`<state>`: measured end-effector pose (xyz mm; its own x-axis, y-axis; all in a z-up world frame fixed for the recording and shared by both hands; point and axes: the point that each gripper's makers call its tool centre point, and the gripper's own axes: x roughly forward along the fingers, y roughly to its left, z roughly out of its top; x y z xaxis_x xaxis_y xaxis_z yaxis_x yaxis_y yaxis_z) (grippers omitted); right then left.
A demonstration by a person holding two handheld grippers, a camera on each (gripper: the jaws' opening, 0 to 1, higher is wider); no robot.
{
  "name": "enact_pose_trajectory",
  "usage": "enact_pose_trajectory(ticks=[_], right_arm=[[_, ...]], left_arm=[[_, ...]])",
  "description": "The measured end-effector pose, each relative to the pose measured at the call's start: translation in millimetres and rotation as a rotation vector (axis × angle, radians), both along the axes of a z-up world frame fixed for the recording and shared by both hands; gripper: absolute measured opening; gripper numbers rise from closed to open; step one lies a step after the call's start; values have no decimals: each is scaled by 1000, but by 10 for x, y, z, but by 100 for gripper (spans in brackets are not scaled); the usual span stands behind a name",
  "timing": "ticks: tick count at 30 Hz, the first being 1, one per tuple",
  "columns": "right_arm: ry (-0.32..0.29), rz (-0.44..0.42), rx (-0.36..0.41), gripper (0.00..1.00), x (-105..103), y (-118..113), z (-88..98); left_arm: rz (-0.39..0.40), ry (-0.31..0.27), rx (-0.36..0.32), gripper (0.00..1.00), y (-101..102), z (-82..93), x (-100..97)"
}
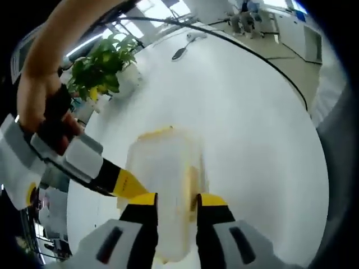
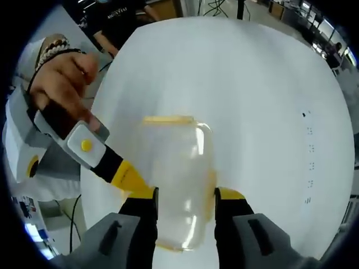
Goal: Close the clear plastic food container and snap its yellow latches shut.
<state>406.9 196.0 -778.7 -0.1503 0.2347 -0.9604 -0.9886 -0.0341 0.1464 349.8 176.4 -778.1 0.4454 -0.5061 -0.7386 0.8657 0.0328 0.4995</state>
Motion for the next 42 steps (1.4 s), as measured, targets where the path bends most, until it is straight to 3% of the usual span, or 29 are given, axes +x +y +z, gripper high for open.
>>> enact_pose_trajectory(ticks=[14,15,16,22,31,35,38,42], right_arm=[[45,-19,12,37,36,30,-23],[50,-22,7,37,29,24,-34],[51,-25,7,37,30,16,-41],[56,-11,2,37,28,4,-54],[223,-23,54,33,2,99,-51],[235,-26,71,34,90,107,-26],[229,-24,68,34,151,133,-16],[223,-27,66,35,78,96,-13]], left_arm=[[5,-16,19,17,-9,-3,-21],[-23,-70,77,15,2,-22,13],[-12,-62,31,15,-97,-36,-9],[-12,-43,41,16,-10,22,7],[-11,-54,27,17,8,-10,-22],[-17,-46,-14,17,17,-8,-14],[-18,-51,5,17,5,-15,-22],[-18,-41,-5,18,11,-16,-20]])
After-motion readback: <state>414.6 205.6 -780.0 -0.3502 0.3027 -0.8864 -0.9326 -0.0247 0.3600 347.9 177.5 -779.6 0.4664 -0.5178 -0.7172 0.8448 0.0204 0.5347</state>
